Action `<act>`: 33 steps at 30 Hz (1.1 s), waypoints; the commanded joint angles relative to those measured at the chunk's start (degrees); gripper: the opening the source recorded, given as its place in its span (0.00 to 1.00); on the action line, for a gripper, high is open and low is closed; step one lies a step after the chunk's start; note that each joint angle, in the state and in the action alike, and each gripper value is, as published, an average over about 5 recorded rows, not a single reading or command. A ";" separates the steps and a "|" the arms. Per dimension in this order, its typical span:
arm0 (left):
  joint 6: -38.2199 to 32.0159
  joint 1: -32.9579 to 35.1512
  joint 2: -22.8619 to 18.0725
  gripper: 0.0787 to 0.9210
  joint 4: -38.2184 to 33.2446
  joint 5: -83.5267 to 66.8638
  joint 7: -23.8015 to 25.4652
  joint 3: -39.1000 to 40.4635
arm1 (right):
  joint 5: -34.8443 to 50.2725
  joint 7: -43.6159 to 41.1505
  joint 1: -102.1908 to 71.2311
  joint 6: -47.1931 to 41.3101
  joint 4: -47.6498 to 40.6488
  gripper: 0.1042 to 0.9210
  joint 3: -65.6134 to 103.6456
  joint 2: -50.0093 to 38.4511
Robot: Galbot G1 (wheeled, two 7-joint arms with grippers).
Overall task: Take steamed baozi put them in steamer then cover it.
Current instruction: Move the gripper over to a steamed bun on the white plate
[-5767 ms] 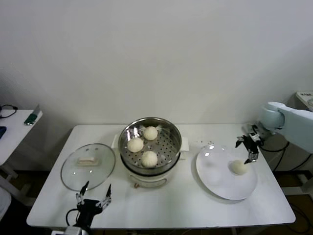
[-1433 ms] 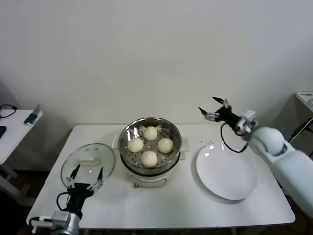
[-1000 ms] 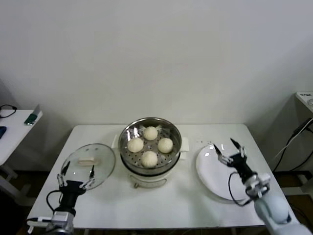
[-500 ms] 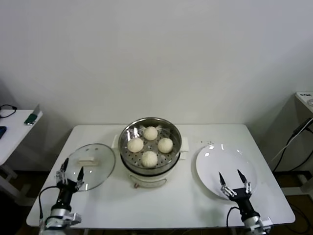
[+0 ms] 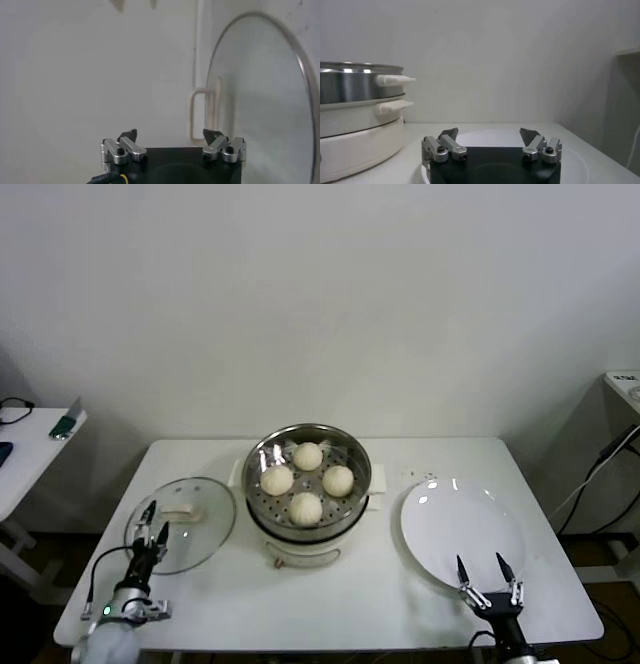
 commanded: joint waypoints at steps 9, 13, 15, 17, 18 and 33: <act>3.42 -9.77 0.30 0.88 8.58 0.77 2.54 4.26 | -1.14 0.37 -2.18 0.96 0.54 0.88 1.55 1.76; 3.46 -9.57 0.19 0.82 8.33 0.42 3.47 4.44 | -1.69 0.40 -2.08 0.95 0.47 0.88 1.49 1.85; 3.63 -9.46 0.16 0.74 7.98 0.35 3.65 4.44 | -1.89 0.39 -1.98 0.95 0.39 0.88 1.44 1.92; 3.92 -9.40 0.17 0.68 7.51 0.32 3.90 4.42 | -2.02 0.33 -1.90 0.96 0.34 0.88 1.37 1.99; 4.12 -9.39 0.19 0.64 7.24 0.26 4.09 4.43 | -2.07 0.30 -1.85 0.96 0.29 0.88 1.32 2.02; 4.64 -10.75 -0.30 0.13 8.36 -0.38 5.15 4.89 | -2.22 0.16 -1.38 1.60 -0.50 0.88 1.07 2.46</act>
